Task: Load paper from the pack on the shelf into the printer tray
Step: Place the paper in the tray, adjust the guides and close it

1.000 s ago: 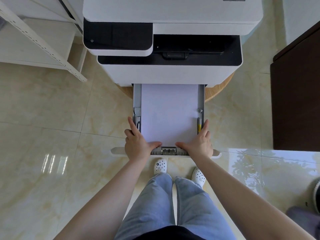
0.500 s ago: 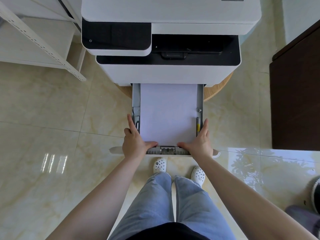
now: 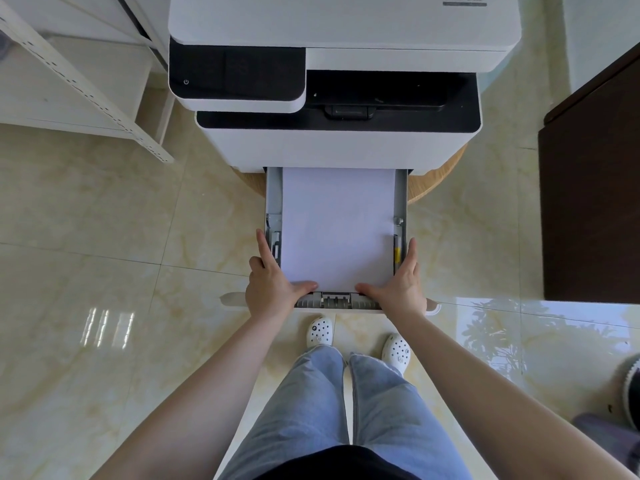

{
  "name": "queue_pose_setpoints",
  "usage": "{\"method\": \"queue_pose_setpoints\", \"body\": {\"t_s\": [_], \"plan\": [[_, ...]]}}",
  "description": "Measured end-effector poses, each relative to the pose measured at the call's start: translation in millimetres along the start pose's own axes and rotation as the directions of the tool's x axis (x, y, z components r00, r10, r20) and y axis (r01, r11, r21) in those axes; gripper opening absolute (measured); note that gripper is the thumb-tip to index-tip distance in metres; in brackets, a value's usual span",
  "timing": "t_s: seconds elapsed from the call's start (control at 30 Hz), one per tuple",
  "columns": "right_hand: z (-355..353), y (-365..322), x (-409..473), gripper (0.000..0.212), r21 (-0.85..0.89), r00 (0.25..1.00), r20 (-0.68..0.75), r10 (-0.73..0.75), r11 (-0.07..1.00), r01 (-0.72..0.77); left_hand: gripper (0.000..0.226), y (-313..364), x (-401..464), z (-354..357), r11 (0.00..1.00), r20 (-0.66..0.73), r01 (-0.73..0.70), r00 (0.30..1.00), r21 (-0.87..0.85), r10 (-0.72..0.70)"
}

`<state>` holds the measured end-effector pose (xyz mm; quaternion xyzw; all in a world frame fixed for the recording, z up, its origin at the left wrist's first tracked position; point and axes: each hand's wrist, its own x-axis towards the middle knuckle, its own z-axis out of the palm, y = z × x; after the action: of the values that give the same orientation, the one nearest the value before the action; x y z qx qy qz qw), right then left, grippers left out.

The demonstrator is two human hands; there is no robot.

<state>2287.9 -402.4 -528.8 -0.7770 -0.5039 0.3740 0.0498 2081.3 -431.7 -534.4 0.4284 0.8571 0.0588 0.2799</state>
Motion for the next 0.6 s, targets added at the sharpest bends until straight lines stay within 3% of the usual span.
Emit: {"method": "queue_pose_setpoints", "body": {"t_s": [0.23,0.43,0.6], "plan": [[-1,-4,2,0.118,0.159,0.999,-0.040,0.025,0.987,-0.019,0.124,4,-3,-2,0.983,-0.066,0.012,0.998,-0.182,-0.024],[-19,-39,46,0.102,0.352,0.983,-0.001,0.181,0.921,-0.169,0.115,38,43,-12,0.899,-0.023,0.187,0.977,-0.397,-0.213],[-18,-60,69,0.089,0.340,0.969,0.047,0.241,0.909,-0.242,0.109,63,67,-11,0.899,0.021,0.323,0.943,-0.295,-0.332]]}}
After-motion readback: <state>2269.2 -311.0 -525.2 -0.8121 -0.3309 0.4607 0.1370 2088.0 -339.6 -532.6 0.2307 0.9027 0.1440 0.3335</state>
